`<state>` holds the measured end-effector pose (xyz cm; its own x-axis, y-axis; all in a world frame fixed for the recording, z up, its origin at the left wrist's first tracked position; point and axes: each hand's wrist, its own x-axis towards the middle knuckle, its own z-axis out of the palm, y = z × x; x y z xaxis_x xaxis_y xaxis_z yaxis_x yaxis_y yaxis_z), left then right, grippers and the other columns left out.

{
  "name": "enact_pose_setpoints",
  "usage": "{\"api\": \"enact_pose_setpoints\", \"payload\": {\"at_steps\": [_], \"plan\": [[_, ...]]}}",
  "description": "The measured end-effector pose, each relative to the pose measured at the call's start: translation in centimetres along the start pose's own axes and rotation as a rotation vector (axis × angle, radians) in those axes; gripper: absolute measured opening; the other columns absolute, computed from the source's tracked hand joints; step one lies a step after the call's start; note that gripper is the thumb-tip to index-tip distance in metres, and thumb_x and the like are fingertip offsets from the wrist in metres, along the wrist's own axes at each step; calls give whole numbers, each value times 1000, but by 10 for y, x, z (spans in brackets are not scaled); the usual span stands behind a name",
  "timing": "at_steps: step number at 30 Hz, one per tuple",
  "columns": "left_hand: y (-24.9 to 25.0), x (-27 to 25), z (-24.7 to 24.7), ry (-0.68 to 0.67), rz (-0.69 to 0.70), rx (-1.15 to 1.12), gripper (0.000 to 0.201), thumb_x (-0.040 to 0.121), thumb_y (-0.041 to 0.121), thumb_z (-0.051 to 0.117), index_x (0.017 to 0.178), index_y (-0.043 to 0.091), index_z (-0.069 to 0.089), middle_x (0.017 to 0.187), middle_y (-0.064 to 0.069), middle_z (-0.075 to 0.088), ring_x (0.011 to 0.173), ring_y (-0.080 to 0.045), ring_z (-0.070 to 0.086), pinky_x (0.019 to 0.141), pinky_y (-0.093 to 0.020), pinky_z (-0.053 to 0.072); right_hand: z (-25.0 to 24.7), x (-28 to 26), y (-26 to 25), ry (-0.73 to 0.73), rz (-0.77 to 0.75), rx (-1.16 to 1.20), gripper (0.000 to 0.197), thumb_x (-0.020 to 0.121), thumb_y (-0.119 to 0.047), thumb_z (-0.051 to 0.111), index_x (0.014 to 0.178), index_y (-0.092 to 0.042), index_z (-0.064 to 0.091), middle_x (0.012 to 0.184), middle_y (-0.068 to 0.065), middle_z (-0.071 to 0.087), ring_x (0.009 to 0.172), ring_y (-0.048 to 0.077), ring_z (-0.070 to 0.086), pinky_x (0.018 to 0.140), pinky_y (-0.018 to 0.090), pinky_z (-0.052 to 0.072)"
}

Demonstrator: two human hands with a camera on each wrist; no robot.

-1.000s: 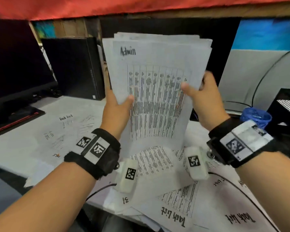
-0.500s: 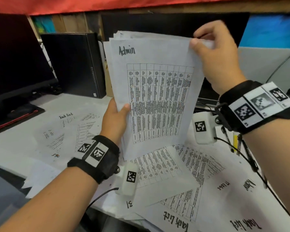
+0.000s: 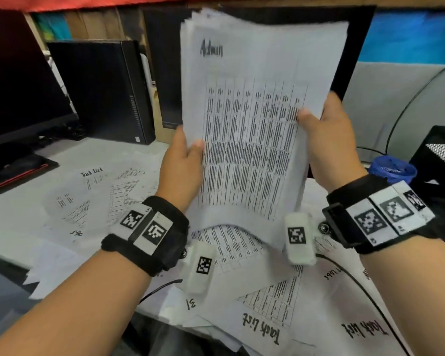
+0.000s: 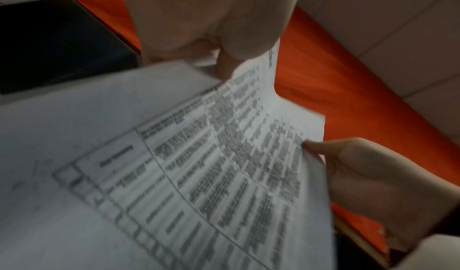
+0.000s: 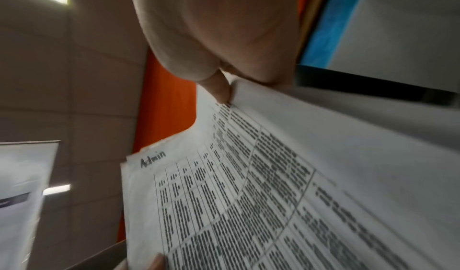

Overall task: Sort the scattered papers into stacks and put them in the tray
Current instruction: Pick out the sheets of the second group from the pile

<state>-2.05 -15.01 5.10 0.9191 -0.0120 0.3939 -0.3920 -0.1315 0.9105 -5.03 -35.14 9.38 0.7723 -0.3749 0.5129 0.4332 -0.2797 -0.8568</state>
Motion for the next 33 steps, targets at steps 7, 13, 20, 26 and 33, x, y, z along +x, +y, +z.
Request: {"api": "enact_pose_setpoints", "payload": {"at_steps": [7, 13, 20, 26, 33], "plan": [[-9, -11, 1, 56, 27, -13, 27, 102, 21, 39, 128, 25, 41, 108, 29, 53, 91, 26, 50, 74, 5, 38, -5, -18, 15, -59, 57, -144, 29, 98, -16, 46, 124, -27, 42, 111, -11, 58, 100, 7, 58, 85, 27, 49], [-23, -12, 11, 44, -132, -45, 19, 101, 23, 43, 114, 35, 39, 96, 33, 51, 80, 25, 49, 67, -2, 36, 6, -34, 44, -110, 253, -106, 35, 100, -13, 39, 133, -25, 40, 115, -10, 57, 100, 9, 55, 84, 25, 46], [-37, -7, 11, 117, -179, -32, 19, 98, 25, 47, 117, 25, 50, 97, 25, 56, 87, 12, 51, 70, -12, 38, 5, -34, 56, -32, 293, -57, 37, 100, -11, 40, 134, -22, 34, 112, -12, 54, 97, 4, 55, 79, 19, 46], [-41, -12, 14, 73, -210, 34, 17, 98, 22, 47, 108, 35, 53, 99, 19, 62, 98, -7, 60, 89, -31, 47, 1, -40, 63, -93, 354, -102, 35, 100, -12, 40, 131, -26, 42, 112, -13, 56, 98, 3, 54, 84, 21, 44], [-19, -14, 11, 80, -199, -114, 23, 99, 15, 45, 116, 25, 58, 97, 13, 67, 78, 5, 67, 59, -12, 51, -23, -50, 50, -220, 504, -198, 19, 100, -26, 43, 117, -22, 50, 109, -4, 64, 93, 11, 62, 76, 28, 51]]}}
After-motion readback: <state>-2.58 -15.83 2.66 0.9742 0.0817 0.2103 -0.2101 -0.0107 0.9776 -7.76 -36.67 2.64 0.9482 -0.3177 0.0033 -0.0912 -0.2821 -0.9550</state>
